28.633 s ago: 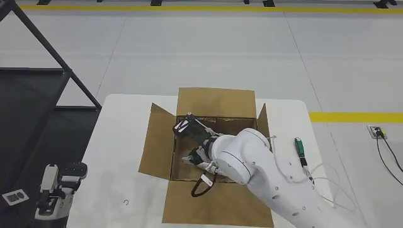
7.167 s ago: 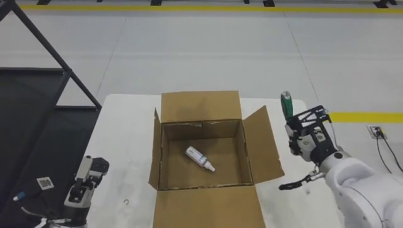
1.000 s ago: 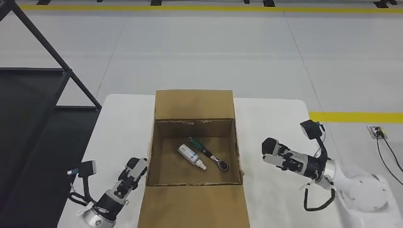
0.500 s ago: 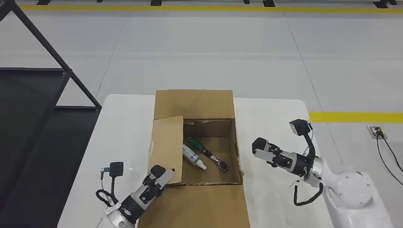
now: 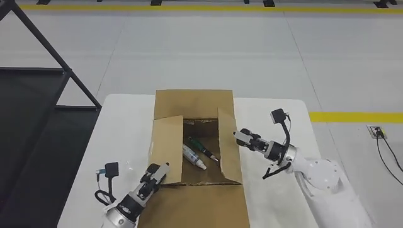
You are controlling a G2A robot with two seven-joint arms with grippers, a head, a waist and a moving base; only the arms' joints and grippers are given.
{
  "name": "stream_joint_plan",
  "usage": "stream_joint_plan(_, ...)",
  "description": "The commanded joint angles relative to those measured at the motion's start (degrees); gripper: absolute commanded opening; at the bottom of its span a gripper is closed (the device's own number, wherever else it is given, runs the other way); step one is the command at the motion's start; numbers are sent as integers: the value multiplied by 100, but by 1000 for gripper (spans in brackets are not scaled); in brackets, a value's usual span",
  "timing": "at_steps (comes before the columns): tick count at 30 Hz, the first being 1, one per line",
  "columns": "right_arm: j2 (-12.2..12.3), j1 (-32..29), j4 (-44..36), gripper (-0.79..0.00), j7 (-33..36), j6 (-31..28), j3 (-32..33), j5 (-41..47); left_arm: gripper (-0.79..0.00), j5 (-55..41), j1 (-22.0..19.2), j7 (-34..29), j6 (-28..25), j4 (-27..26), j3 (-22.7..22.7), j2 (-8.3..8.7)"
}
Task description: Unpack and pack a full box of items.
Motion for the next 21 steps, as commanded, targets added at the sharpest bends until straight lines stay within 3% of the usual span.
stream_joint_plan(1, 0, -1, 2, 0, 107, -5, -1, 52, 0, 7, -1, -24, -6, 2, -1, 1)
stream_joint_plan(9, 0, -1, 2, 0, 107, -5, -1, 52, 0, 7, -1, -24, -6, 2, -1, 1)
stream_joint_plan(21, -63, 423, -1, 0, 198, 403, -733, -534, 0, 161, -15, -124, 138, 33, 118, 35)
